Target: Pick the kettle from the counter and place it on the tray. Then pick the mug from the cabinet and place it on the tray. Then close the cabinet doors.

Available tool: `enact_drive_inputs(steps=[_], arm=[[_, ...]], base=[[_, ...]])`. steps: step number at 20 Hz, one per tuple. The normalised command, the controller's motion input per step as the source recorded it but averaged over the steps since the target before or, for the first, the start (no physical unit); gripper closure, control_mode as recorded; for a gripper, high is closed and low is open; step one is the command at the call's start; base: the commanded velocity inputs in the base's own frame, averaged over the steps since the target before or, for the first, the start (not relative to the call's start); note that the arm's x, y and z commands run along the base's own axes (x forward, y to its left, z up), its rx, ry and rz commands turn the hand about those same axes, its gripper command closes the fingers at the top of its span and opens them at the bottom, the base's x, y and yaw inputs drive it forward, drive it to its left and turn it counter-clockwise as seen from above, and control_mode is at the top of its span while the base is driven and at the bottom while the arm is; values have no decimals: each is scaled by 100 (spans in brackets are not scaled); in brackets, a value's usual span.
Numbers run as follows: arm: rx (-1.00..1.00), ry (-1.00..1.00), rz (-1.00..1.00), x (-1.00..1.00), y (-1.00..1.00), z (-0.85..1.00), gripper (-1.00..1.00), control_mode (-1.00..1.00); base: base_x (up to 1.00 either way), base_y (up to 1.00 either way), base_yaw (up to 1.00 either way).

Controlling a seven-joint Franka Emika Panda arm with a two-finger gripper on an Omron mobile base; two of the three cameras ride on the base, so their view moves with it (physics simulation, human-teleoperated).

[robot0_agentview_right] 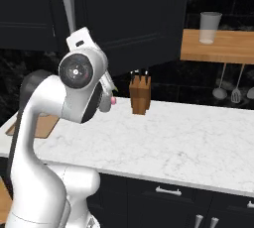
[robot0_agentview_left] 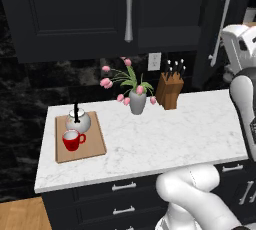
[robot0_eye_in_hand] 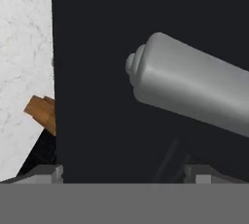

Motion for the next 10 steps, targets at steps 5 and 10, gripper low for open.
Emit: enact_drive_inputs(steps=[5,10], arm=[[9,-2,12,100,43,-4,-100,-100],[4,0,5,100,42,-11,-100,-100]], base=[[0,0,0],[0,0,0]])
